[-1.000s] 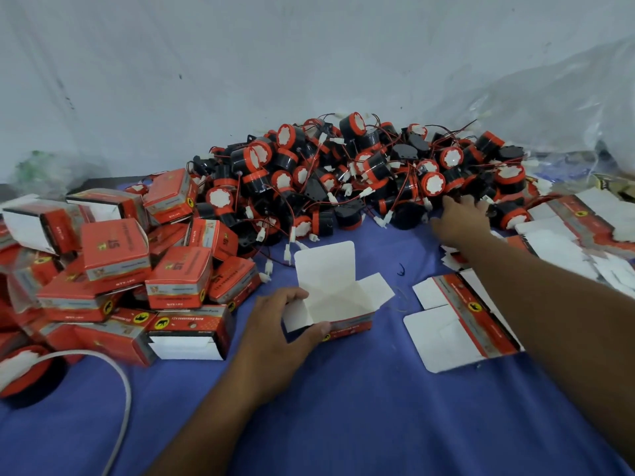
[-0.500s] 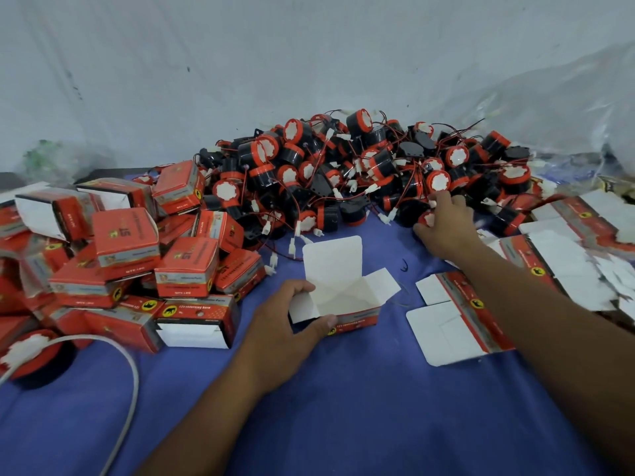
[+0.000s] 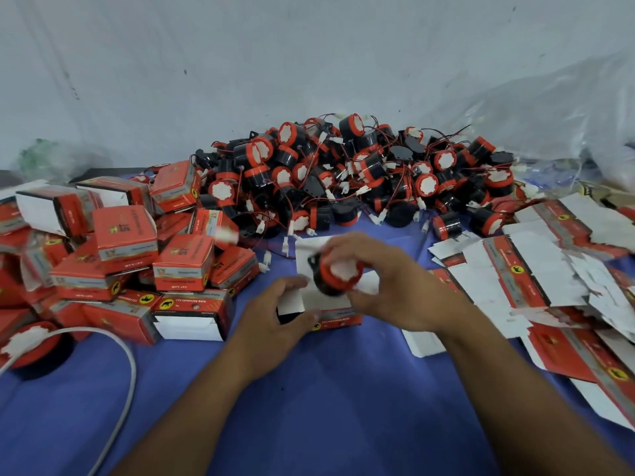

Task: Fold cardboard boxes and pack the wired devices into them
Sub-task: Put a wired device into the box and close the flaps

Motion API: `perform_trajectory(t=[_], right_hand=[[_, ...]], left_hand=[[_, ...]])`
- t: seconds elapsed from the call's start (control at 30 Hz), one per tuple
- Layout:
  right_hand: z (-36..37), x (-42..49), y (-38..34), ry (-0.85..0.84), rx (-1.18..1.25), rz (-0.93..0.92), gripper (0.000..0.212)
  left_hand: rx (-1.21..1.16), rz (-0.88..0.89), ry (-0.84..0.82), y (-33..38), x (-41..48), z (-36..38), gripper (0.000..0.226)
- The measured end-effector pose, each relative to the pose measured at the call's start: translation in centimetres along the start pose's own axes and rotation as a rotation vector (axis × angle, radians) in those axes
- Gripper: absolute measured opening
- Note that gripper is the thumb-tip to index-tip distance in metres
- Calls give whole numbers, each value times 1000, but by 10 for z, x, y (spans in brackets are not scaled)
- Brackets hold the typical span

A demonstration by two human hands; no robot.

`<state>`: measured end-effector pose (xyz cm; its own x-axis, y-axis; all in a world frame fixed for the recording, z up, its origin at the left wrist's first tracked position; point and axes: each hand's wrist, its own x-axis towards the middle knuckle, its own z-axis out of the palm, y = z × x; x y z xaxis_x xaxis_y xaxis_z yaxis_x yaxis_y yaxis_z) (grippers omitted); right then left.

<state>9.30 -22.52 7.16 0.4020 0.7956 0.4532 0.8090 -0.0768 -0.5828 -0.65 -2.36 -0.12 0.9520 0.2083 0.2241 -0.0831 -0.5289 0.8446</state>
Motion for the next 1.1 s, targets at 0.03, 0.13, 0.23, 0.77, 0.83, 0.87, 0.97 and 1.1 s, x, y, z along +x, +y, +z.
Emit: perform_trajectory(t=[0.03,0.13,0.23,0.77,0.83,0.87,0.97,1.1], right_hand=[[4,-1,2,-78,-5,1,47],[9,-2,9,-127,-16,51,47],[13,-2,14,-107,-55,84,43],[20,3,6,123,18,155,29],[17,4,4,136,12,137,30],[17,3,4,123,-17,109,30],[17,1,7,45,-118,72,25],[19,-1,9,-18,-153,65,16]], left_hand=[[-6,3,-3,0,1,-1,45],[-32,39,-6,1,2,-1,47],[-22,69,-14,2,2,-1,45],[-155,48,-13,2,-1,-1,47],[-181,41,-35,3,0,-2,48],[-209,36,-43,2,0,-3,48],[-286,28,-49,0,3,-5,44],[-239,58,-25,2,1,-4,49]])
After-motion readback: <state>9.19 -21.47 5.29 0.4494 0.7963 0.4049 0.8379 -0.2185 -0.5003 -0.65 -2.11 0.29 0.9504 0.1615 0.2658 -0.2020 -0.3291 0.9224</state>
